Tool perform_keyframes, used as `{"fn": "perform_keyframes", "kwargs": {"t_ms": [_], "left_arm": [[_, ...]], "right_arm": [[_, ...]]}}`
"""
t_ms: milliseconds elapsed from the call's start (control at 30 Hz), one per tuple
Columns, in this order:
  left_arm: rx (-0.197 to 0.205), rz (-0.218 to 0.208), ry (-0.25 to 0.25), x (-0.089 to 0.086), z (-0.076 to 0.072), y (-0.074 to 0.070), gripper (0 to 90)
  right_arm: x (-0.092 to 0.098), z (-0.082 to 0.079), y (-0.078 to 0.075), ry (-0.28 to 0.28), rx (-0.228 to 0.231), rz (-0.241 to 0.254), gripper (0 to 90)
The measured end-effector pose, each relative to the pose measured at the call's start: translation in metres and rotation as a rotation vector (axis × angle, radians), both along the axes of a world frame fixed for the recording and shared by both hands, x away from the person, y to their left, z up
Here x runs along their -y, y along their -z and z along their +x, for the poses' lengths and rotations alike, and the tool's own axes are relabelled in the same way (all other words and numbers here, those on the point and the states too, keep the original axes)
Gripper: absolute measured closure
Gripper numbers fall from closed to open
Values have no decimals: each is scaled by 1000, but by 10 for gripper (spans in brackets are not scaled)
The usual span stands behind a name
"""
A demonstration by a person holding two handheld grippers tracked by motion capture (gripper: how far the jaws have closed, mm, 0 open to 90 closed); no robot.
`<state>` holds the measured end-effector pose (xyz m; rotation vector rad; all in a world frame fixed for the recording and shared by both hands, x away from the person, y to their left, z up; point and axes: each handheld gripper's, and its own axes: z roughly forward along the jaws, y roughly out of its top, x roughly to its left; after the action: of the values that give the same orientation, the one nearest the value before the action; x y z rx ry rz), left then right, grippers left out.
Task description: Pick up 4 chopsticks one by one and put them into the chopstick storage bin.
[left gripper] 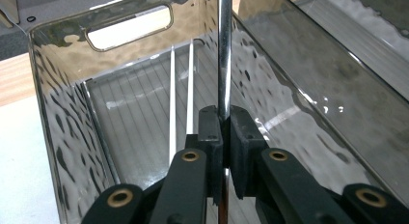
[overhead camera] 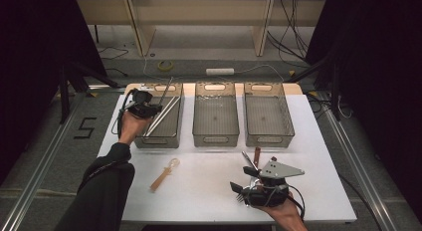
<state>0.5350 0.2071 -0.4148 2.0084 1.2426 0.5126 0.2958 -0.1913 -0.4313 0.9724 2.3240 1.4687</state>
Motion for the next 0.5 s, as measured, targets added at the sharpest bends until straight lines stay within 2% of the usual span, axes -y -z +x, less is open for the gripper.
{"fn": "perform_keyframes", "kwargs": {"t_ms": [100,200,300,367,500], "left_arm": [[-5,15,8,1,-1,1,823],[-16,24,13,0,-2,1,757],[-20,2,1,-2,-5,-2,712],[-33,-8,6,-3,-10,-4,646],[-42,-49,5,-4,-29,-13,528]], "right_arm": [[0,0,0,0,-1,-1,315],[0,0,0,-5,-1,0,315],[0,0,-1,-4,0,0,315],[0,-1,-1,-3,2,-1,315],[2,-1,-2,4,6,1,315]]}}
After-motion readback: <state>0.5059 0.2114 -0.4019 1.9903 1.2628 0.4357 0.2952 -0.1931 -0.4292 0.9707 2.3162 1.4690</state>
